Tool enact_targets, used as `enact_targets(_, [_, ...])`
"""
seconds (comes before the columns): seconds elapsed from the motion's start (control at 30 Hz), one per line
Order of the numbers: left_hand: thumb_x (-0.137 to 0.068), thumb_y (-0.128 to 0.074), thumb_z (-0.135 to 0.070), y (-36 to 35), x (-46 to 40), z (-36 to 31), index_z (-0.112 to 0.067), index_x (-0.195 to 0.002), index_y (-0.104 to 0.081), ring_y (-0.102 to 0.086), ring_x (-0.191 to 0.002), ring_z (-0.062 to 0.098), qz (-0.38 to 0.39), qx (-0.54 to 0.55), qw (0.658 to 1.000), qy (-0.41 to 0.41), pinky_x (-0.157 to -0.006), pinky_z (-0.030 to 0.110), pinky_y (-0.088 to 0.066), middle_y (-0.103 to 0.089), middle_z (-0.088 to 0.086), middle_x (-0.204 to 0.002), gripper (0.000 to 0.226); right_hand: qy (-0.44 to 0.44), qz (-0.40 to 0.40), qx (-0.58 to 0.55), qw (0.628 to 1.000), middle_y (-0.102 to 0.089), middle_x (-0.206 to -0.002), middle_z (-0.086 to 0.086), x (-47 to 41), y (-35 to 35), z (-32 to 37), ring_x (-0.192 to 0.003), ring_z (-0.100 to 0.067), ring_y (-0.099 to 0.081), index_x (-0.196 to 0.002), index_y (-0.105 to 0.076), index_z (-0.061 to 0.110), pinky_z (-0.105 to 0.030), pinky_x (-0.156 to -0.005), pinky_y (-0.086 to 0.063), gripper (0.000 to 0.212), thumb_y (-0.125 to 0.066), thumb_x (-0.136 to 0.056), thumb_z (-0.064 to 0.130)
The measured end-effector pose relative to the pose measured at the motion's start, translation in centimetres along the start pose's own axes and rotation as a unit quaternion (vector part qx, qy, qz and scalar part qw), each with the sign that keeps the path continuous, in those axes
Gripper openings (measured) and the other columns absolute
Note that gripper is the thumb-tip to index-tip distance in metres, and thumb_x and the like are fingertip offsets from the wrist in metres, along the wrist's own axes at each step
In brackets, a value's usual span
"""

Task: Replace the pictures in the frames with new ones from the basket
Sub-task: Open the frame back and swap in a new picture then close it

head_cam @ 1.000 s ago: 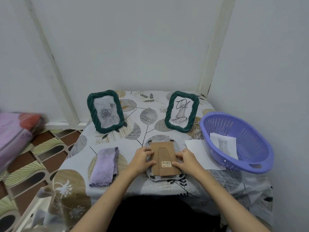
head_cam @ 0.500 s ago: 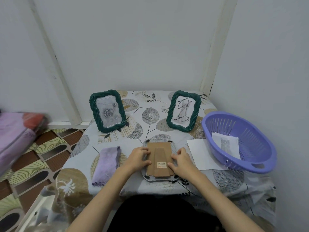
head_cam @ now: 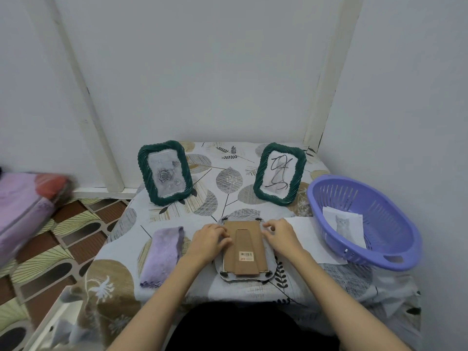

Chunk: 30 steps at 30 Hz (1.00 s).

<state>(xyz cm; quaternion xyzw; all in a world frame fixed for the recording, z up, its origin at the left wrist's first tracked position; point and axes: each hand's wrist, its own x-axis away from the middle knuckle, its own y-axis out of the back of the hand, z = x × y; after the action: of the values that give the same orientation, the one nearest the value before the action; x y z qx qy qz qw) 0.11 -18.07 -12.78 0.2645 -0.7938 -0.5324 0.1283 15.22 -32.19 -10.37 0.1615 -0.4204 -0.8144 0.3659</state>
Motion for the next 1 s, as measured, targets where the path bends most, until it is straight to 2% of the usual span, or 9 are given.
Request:
enact_targets(0.07, [-0.088, -0.054, -0.036, 0.0, -0.7, 0.0, -0.014, -0.095, -0.067, -0.051, -0.114, 0.021, -0.022, -0.023, 0.999, 0.006, -0.092, 0.033, -0.039, -0.063, -0.001, -0.115, 0.026, 0.000, -0.006, -0.021, 1.000, -0.057, -0.110, -0.018, -0.9, -0.2, 0.2, -0.101, -0.030, -0.056, -0.117, -0.060, 0.013, -0.027, -0.083, -0.040, 0.030, -0.058, -0.087, 0.019])
enact_targets(0.2, [-0.078, -0.067, -0.038, 0.0, -1.5, -0.1, -0.016, -0.086, -0.067, -0.054, -0.102, 0.022, -0.045, 0.002, 0.999, 0.019, -0.083, 0.032, -0.039, -0.066, 0.000, -0.098, 0.024, -0.004, 0.009, -0.029, 1.000, -0.051, -0.103, -0.015, -2.3, -0.9, 0.1, -0.103, -0.032, -0.054, -0.126, -0.054, 0.018, -0.032, -0.093, -0.041, 0.044, -0.064, -0.083, 0.018])
enact_targets(0.27, [-0.073, -0.072, -0.037, 0.1, -1.8, 0.2, -0.018, -0.096, -0.063, -0.050, -0.106, 0.022, -0.047, 0.041, 0.997, 0.035, -0.085, 0.031, -0.039, -0.063, 0.000, -0.104, 0.030, -0.003, 0.035, -0.016, 0.999, -0.043, -0.098, -0.008, -2.9, -0.9, 0.0, -0.100, -0.030, -0.053, -0.129, -0.052, 0.019, -0.031, -0.094, -0.041, 0.048, -0.064, -0.083, 0.019])
enact_targets(0.33, [-0.071, -0.074, -0.039, 0.4, -2.3, 0.4, -0.023, -0.117, -0.054, -0.041, -0.116, 0.024, -0.029, 0.052, 0.996, 0.065, -0.093, 0.033, -0.036, -0.052, 0.002, -0.121, 0.053, 0.004, 0.062, 0.004, 0.998, -0.046, -0.103, -0.011, -3.4, -0.8, -0.1, -0.102, -0.030, -0.053, -0.131, -0.051, 0.020, -0.030, -0.095, -0.040, 0.050, -0.065, -0.083, 0.019])
enact_targets(0.43, [-0.071, -0.074, -0.043, 1.0, -3.3, 0.8, -0.030, -0.135, -0.039, -0.032, -0.123, 0.030, 0.053, 0.054, 0.992, 0.104, -0.104, 0.037, -0.031, -0.040, 0.009, -0.130, 0.074, 0.015, 0.084, 0.022, 0.996, -0.052, -0.118, -0.016, -4.0, -0.5, -0.2, -0.111, -0.031, -0.052, -0.129, -0.052, 0.021, -0.029, -0.096, -0.039, 0.048, -0.065, -0.083, 0.019])
enact_targets(0.67, [-0.072, -0.073, -0.044, 1.4, -4.7, 1.8, -0.040, -0.132, -0.041, -0.032, -0.123, 0.029, 0.155, 0.079, 0.980, 0.098, -0.106, 0.040, -0.027, -0.039, 0.009, -0.126, 0.069, 0.050, 0.081, 0.031, 0.995, -0.046, -0.098, -0.004, -4.4, -0.3, -0.7, -0.092, -0.014, -0.041, -0.123, -0.056, 0.020, -0.028, -0.094, -0.036, 0.040, -0.064, -0.084, 0.020])
enact_targets(0.77, [-0.068, -0.076, -0.043, 1.5, -5.2, 2.1, -0.041, -0.128, -0.044, -0.037, -0.124, 0.028, 0.162, 0.088, 0.978, 0.094, -0.107, 0.039, -0.026, -0.040, 0.008, -0.126, 0.068, 0.065, 0.072, 0.018, 0.995, -0.038, -0.083, 0.006, -4.2, -0.3, -1.0, -0.090, -0.013, -0.039, -0.122, -0.058, 0.019, -0.026, -0.088, -0.036, 0.038, -0.064, -0.084, 0.021])
enact_targets(0.87, [-0.069, -0.076, -0.041, 1.4, -5.2, 2.2, -0.038, -0.122, -0.048, -0.039, -0.122, 0.026, 0.155, 0.098, 0.979, 0.084, -0.106, 0.037, -0.026, -0.041, 0.005, -0.117, 0.060, 0.071, 0.059, 0.005, 0.996, -0.035, -0.079, 0.007, -4.0, -0.5, -1.2, -0.087, -0.014, -0.041, -0.122, -0.058, 0.019, -0.021, -0.078, -0.030, 0.038, -0.064, -0.085, 0.021])
enact_targets(1.0, [-0.070, -0.075, -0.040, 1.4, -5.0, 2.2, -0.036, -0.117, -0.051, -0.037, -0.121, 0.026, 0.153, 0.106, 0.980, 0.074, -0.106, 0.039, -0.029, -0.036, -0.001, -0.107, 0.053, 0.076, 0.047, -0.014, 0.996, -0.036, -0.080, 0.007, -3.9, -0.7, -1.4, -0.086, -0.014, -0.041, -0.127, -0.053, 0.021, -0.020, -0.076, -0.028, 0.044, -0.064, -0.085, 0.021])
